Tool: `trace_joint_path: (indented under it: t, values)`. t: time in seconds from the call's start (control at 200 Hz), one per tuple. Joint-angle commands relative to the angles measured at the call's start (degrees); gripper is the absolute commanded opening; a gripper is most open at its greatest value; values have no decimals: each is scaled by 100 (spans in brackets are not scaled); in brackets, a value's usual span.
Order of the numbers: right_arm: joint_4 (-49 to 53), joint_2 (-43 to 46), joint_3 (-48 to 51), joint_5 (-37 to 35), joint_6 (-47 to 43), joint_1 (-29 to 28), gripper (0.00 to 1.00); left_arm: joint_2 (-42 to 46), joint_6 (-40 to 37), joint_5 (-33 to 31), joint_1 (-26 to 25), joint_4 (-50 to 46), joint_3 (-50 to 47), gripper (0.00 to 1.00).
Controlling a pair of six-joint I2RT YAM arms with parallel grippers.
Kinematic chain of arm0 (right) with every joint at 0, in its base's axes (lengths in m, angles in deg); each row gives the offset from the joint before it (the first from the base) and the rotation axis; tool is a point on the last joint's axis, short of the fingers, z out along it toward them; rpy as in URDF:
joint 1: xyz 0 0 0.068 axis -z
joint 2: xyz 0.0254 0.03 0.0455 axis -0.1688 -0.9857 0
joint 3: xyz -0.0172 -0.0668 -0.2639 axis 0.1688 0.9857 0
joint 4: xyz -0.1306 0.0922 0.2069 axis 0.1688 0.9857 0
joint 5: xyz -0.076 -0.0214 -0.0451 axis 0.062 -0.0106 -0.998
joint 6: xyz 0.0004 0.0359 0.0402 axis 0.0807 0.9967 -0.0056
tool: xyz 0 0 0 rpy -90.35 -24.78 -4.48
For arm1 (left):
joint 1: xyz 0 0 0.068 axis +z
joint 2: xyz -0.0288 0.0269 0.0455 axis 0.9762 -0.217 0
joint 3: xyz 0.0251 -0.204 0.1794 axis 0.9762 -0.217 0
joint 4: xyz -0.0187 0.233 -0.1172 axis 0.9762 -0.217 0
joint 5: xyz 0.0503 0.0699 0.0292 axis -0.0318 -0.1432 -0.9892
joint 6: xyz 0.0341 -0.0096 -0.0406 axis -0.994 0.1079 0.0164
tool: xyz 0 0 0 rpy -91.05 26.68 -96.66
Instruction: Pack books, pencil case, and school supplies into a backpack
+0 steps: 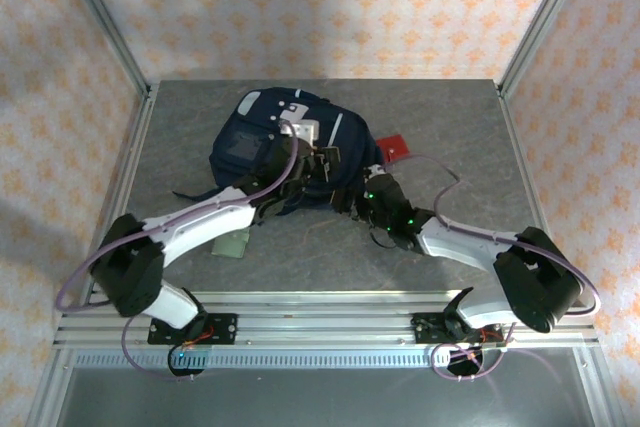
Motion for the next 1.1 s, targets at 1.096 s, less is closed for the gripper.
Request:
trace_joint_path:
  t: [1.096]
  values:
    - [215, -286, -444, -385, -276, -623, 58, -644, 2120, 1323, 2275, 1062, -1426, 45]
